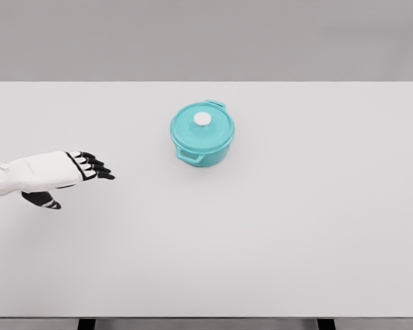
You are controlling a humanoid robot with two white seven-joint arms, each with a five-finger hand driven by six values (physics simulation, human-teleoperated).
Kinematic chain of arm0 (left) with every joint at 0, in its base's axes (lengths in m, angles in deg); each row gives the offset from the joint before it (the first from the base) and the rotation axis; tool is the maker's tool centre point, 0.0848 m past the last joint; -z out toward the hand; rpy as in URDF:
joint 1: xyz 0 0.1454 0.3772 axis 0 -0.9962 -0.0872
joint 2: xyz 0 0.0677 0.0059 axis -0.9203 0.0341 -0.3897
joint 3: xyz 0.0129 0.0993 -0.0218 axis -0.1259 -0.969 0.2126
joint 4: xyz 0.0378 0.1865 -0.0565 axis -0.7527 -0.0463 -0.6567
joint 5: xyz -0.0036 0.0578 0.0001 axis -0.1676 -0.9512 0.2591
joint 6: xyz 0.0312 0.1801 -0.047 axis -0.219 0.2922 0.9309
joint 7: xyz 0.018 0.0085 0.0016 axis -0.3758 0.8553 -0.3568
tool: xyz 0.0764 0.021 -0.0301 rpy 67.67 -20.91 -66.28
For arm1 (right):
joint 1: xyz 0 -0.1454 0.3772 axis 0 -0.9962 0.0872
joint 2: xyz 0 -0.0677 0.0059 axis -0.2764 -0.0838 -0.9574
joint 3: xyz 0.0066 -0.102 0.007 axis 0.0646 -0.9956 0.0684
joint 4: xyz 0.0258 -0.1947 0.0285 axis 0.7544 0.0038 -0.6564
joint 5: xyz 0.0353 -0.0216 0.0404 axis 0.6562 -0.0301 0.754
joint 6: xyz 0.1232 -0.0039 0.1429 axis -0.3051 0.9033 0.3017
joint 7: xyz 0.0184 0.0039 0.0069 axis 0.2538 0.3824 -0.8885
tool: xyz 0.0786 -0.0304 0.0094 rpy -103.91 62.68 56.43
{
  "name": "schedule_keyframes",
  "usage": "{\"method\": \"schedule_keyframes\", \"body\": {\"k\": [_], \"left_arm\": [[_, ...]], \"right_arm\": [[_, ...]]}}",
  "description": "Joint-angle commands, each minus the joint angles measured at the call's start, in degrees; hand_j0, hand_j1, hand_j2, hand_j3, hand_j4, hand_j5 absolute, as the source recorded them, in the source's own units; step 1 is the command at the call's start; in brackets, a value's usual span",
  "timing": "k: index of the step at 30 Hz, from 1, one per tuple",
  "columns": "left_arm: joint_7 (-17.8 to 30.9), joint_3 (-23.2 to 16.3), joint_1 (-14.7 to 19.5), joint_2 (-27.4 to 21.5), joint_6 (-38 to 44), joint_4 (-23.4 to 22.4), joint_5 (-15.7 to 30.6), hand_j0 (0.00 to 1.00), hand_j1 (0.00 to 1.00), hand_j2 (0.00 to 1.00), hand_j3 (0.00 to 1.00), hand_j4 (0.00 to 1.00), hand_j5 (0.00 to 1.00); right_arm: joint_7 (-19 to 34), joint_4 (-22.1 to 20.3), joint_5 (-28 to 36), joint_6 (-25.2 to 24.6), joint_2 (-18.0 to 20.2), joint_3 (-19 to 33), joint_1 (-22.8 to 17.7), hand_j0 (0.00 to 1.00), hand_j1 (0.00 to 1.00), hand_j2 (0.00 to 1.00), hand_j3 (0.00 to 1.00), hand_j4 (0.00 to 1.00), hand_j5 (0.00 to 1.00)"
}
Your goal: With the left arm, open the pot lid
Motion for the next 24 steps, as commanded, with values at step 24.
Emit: {"method": "schedule_keyframes", "body": {"k": [24], "left_arm": [[0.1,-36.9,49.7,22.6,0.1,-11.4,5.6,1.0,1.0,1.0,1.0,1.0,1.0]], "right_arm": [[0.0,0.6,0.2,-0.4,0.0,0.1,-0.2,1.0,1.0,1.0,1.0,1.0,1.0]]}}
